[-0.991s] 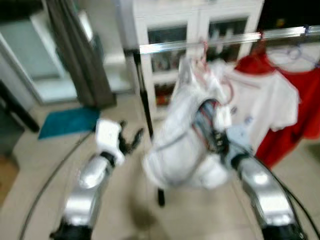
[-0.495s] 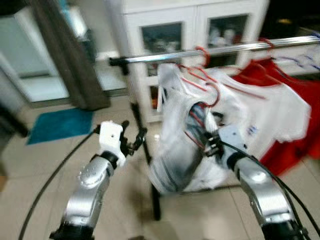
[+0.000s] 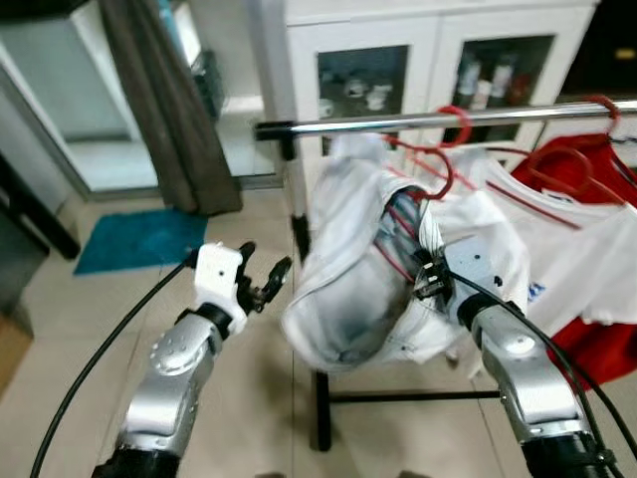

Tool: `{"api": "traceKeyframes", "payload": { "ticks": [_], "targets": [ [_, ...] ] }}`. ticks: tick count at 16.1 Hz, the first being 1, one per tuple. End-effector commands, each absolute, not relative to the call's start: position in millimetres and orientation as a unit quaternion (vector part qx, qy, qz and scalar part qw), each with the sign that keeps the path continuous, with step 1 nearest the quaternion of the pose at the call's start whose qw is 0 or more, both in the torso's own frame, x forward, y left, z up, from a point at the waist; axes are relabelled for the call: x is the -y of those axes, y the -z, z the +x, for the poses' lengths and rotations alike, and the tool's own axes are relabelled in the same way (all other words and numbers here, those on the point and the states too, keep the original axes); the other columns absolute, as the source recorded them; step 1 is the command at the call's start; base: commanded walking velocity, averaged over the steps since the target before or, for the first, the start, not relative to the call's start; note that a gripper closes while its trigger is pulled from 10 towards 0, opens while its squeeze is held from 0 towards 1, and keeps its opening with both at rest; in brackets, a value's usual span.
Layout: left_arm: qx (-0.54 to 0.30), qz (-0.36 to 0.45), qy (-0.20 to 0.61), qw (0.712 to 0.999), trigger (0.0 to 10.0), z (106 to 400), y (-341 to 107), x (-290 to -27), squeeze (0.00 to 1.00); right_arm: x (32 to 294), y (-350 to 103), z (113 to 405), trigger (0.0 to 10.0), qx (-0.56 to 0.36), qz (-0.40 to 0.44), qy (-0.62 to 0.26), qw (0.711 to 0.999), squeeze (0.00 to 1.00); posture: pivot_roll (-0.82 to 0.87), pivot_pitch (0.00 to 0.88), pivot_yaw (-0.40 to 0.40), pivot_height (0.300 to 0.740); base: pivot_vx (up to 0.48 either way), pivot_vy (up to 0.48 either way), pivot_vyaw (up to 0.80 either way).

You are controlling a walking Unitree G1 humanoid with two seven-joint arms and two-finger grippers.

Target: Hang hanger

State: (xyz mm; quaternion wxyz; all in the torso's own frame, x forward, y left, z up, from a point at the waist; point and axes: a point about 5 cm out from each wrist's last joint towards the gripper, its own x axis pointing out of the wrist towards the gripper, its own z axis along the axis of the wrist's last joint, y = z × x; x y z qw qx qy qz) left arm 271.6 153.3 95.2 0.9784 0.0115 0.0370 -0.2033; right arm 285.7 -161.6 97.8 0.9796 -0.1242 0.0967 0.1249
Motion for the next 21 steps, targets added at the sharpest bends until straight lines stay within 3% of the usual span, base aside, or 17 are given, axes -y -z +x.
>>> {"api": "traceKeyframes", "payload": {
  "ticks": [1, 5, 13, 14, 17, 20, 21],
  "targets": [
    [-0.035, 0.019, 0.201, 0.979, 10.0, 272, -97, -157, 0.00, 153, -120, 291, 10.0, -0.034, -0.119, -0.133, 0.983, 0.00, -0.03, 0.000, 0.085, 0.740, 0.000, 0.000, 0.00],
    [-0.037, 0.022, 0.205, 0.978, 10.0, 271, -97, -156, 0.00, 154, -125, 295, 10.0, -0.022, -0.092, -0.116, 0.989, 0.00, -0.03, 0.000, 0.085, 0.740, 0.000, 0.000, 0.00],
    [-0.041, 0.029, 0.214, 0.975, 10.0, 270, -95, -155, 0.00, 219, -125, 313, 10.0, -0.042, -0.098, 0.075, 0.992, 0.00, -0.03, 0.000, 0.087, 0.740, 0.000, 0.000, 0.00],
    [-0.043, 0.030, 0.216, 0.975, 10.0, 270, -95, -155, 0.00, 239, -124, 313, 10.0, -0.052, -0.111, 0.115, 0.986, 0.00, -0.03, 0.000, 0.087, 0.740, 0.000, 0.000, 0.00],
    [-0.044, 0.030, 0.218, 0.975, 10.0, 270, -94, -155, 0.00, 255, -127, 312, 10.0, -0.051, -0.122, 0.145, 0.981, 0.00, -0.03, 0.000, 0.093, 0.740, 0.000, 0.000, 0.00],
    [-0.044, 0.031, 0.220, 0.974, 10.0, 270, -94, -155, 0.00, 244, -129, 314, 10.0, -0.035, -0.107, 0.095, 0.989, 0.00, -0.03, 0.000, 0.096, 0.740, 0.000, 0.000, 0.00],
    [-0.043, 0.031, 0.219, 0.974, 10.0, 270, -94, -155, 0.00, 224, -129, 313, 10.0, -0.022, -0.103, 0.041, 0.994, 0.00, -0.03, 0.000, 0.096, 0.740, 0.000, 0.000, 0.00]
  ]
}}
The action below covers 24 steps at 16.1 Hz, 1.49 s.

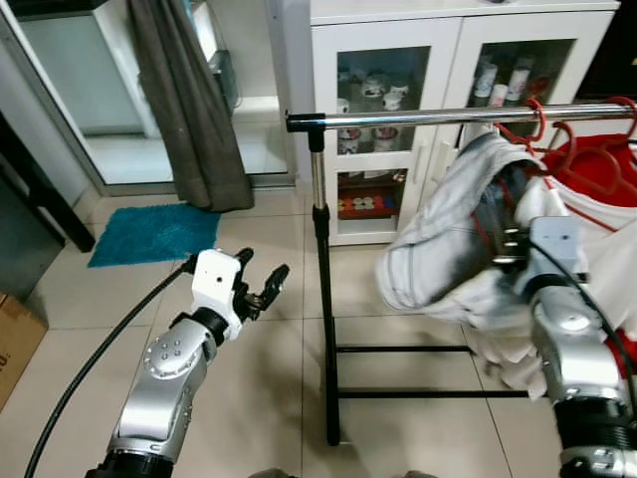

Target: Hang hanger

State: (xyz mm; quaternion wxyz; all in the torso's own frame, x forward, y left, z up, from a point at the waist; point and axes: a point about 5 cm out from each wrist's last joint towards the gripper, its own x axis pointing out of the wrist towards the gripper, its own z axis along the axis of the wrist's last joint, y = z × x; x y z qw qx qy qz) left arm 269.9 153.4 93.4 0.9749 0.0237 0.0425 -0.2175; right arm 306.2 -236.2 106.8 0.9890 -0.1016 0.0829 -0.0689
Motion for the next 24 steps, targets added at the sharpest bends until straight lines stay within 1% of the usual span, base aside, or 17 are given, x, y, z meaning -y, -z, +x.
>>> {"api": "traceKeyframes", "payload": {
  "ticks": [1, 2, 3, 4, 6, 9, 11, 13, 16, 18, 21, 24],
  "targets": [
    [-0.042, 0.032, 0.218, 0.974, 10.0, 270, -95, -156, 0.00, 204, -130, 310, 10.0, -0.013, -0.098, -0.012, 0.995, 0.00, -0.03, 0.000, 0.095, 0.740, 0.000, 0.000, 0.00],
    [-0.042, 0.032, 0.218, 0.974, 10.0, 270, -95, -156, 0.00, 198, -130, 309, 10.0, -0.011, -0.096, -0.026, 0.995, 0.00, -0.03, 0.000, 0.095, 0.740, 0.000, 0.000, 0.00],
    [-0.041, 0.033, 0.217, 0.975, 10.0, 269, -95, -157, 0.00, 177, -130, 306, 10.0, -0.016, -0.106, -0.077, 0.991, 0.00, -0.03, 0.000, 0.093, 0.740, 0.000, 0.000, 0.00],
    [-0.041, 0.033, 0.217, 0.975, 10.0, 269, -95, -157, 0.00, 168, -129, 304, 10.0, -0.022, -0.104, -0.097, 0.990, 0.00, -0.03, 0.000, 0.093, 0.740, 0.000, 0.000, 0.00],
    [-0.040, 0.035, 0.219, 0.974, 10.0, 267, -96, -157, 0.00, 146, -128, 302, 10.0, -0.054, -0.128, -0.131, 0.982, 0.00, -0.02, 0.000, 0.089, 0.740, 0.000, 0.000, 0.00],
    [-0.040, 0.039, 0.223, 0.973, 10.0, 265, -96, -158, 0.00, 139, -136, 310, 10.0, -0.053, -0.128, -0.124, 0.983, 0.00, -0.02, 0.000, 0.084, 0.740, 0.000, 0.000, 0.00],
    [-0.032, 0.046, 0.235, 0.970, 10.0, 262, -101, -161, 0.00, 139, -138, 327, 10.0, -0.069, -0.121, -0.098, 0.985, 0.00, -0.01, 0.000, 0.083, 0.740, 0.000, 0.000, 0.00],
    [-0.025, 0.048, 0.249, 0.967, 10.0, 260, -104, -161, 0.00, 138, -138, 338, 10.0, -0.078, -0.114, -0.085, 0.987, 0.00, -0.01, 0.004, 0.083, 0.740, 0.000, 0.000, 0.00],
    [0.002, 0.052, 0.290, 0.956, 10.0, 254, -115, -157, 0.00, 126, -145, 368, 10.0, -0.095, -0.125, -0.083, 0.984, 0.00, 0.00, 0.027, 0.083, 0.740, 0.000, 0.000, 0.00],
    [0.031, 0.032, 0.333, 0.942, 10.0, 249, -131, -148, 0.00, 120, -147, 385, 10.0, -0.121, -0.118, -0.067, 0.983, 0.00, 0.01, 0.039, 0.081, 0.740, 0.000, 0.000, 0.00],
    [0.041, 0.024, 0.376, 0.926, 10.0, 242, -141, -138, 0.00, 115, -143, 391, 10.0, -0.146, -0.117, -0.066, 0.980, 0.00, 0.02, 0.050, 0.078, 0.740, 0.000, 0.000, 0.00],
    [0.048, 0.018, 0.388, 0.920, 10.0, 242, -148, -134, 0.00, 101, -117, 382, 10.0, -0.222, -0.149, -0.126, 0.955, 0.00, 0.02, 0.050, 0.078, 0.740, 0.000, 0.000, 0.00]
  ]
}}
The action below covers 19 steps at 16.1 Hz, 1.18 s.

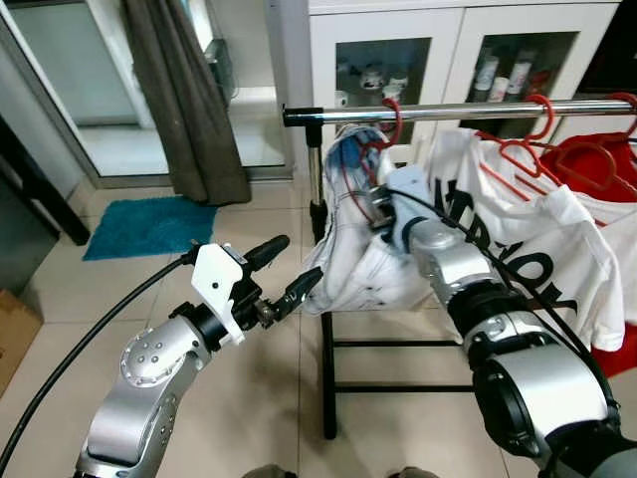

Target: Hang hanger

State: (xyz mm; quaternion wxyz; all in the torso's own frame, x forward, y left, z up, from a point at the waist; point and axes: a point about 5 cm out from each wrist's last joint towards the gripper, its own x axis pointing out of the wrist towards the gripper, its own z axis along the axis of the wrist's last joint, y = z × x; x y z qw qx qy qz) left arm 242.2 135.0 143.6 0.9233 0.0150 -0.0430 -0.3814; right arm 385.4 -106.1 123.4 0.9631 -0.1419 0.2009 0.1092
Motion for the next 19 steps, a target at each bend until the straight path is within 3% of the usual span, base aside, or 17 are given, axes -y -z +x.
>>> {"api": "traceKeyframes", "payload": {
  "ticks": [1, 3, 4, 6, 11, 17, 19],
  "targets": [
    [0.046, 0.016, 0.392, 0.919, 10.0, 242, -148, -133, 0.00, 100, -109, 379, 10.0, -0.233, -0.152, -0.131, 0.951, 0.00, 0.02, 0.048, 0.079, 0.740, 0.000, 0.000, 0.00],
    [0.045, 0.014, 0.398, 0.916, 10.0, 242, -149, -133, 0.00, 103, -105, 378, 10.0, -0.237, -0.147, -0.131, 0.951, 0.00, 0.02, 0.043, 0.083, 0.740, 0.000, 0.000, 0.00],
    [0.044, 0.013, 0.398, 0.916, 10.0, 244, -149, -133, 0.00, 107, -108, 379, 10.0, -0.214, -0.138, -0.123, 0.959, 1.00, 0.01, 0.037, 0.091, 0.740, 0.000, 0.000, 0.00],
    [0.045, 0.012, 0.386, 0.921, 10.0, 248, -149, -135, 0.00, 108, -117, 381, 10.0, -0.164, -0.154, -0.140, 0.964, 1.00, 0.01, 0.028, 0.096, 0.740, 0.000, 0.000, 0.00],
    [0.003, 0.015, 0.316, 0.949, 10.0, 256, -135, -149, 0.00, 116, -145, 370, 10.0, -0.062, -0.106, -0.194, 0.973, 1.00, 0.01, 0.017, 0.100, 0.740, 0.000, 0.000, 0.00],
    [-0.013, 0.014, 0.248, 0.969, 10.0, 263, -125, -159, 0.00, 131, -171, 337, 10.0, 0.023, -0.075, -0.220, 0.972, 1.00, -0.02, 0.000, 0.129, 0.740, 0.000, 0.000, 0.00],
    [-0.012, 0.005, 0.224, 0.974, 10.0, 268, -125, -159, 0.00, 144, -184, 319, 10.0, 0.064, -0.023, -0.188, 0.980, 1.00, -0.02, 0.000, 0.127, 0.740, 0.000, 0.000, 0.00]
  ]
}}
